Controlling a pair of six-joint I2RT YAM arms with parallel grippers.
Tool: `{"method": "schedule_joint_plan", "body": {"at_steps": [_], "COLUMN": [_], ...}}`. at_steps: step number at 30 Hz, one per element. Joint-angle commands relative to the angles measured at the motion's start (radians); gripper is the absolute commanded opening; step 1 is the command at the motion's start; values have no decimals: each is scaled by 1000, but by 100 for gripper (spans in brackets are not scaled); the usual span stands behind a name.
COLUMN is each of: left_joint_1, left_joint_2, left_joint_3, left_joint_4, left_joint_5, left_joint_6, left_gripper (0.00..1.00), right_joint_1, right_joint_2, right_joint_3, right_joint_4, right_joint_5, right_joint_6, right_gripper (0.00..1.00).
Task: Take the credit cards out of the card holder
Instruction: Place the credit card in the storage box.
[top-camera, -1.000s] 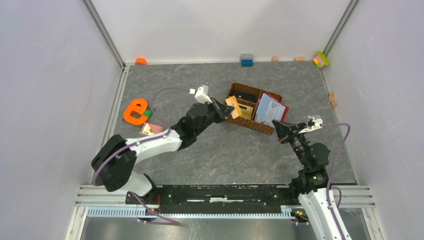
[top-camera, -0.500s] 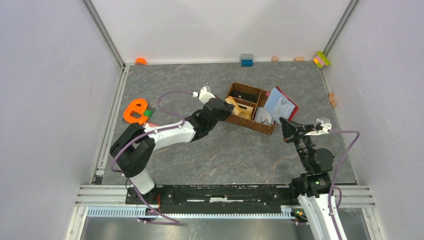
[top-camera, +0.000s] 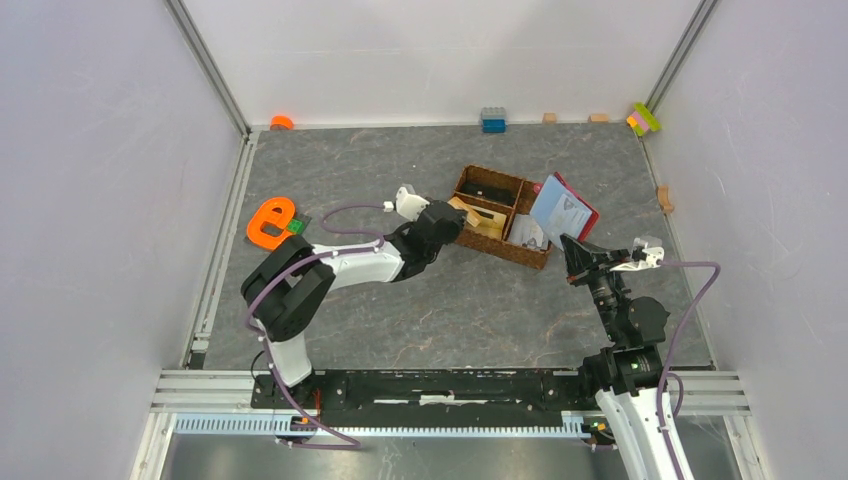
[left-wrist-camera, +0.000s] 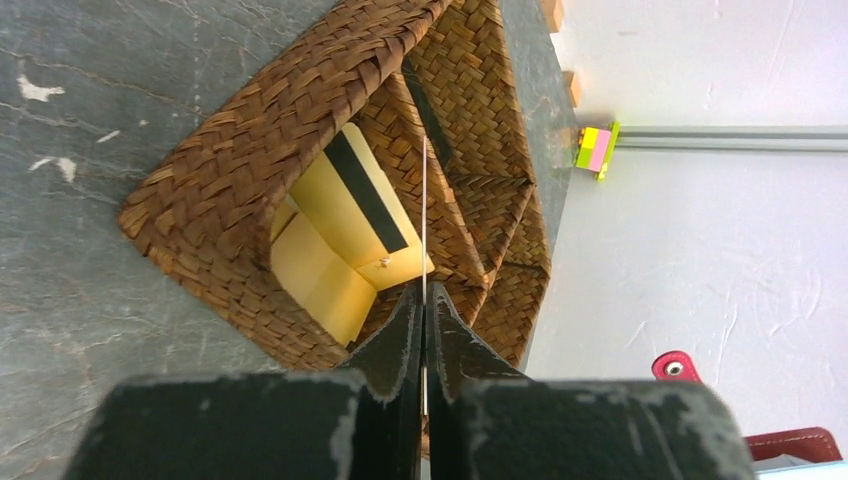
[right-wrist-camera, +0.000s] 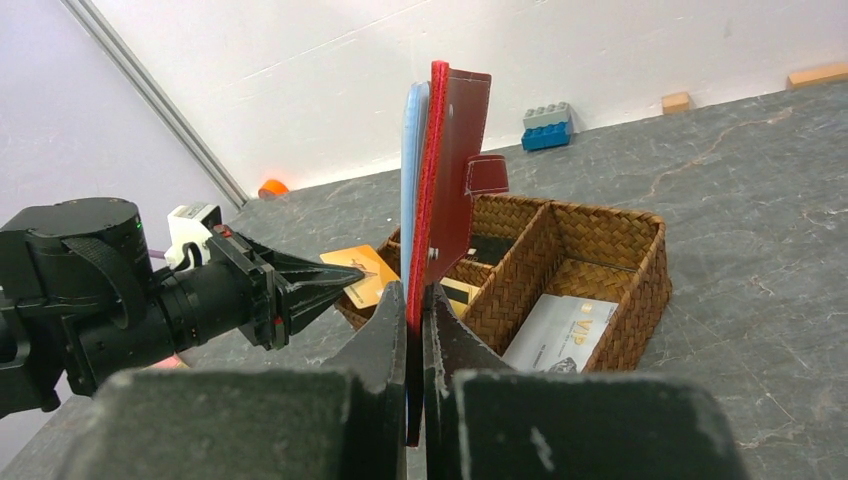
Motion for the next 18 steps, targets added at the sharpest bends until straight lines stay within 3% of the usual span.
{"method": "schedule_joint_plan", "body": {"at_steps": [1,13,18], "left_joint_1": [-4,-4,-4], "left_joint_2": [34,132,155], "left_joint_3": [80,162,192], "left_joint_4": [-11,-37,-45], "left_joint_5": [-59,-76,-54], "left_joint_6": [-89,-238,-257], "left_gripper": [2,3,15], "right_joint_1": [-3,-4,-4], "right_joint_2": [-11,0,13], "right_joint_3": [18,7,5], "right_joint_4": [36,46,49], "right_joint_5": [22,24,22], "right_joint_6": [7,10,13], "right_gripper": [0,0,0]}}
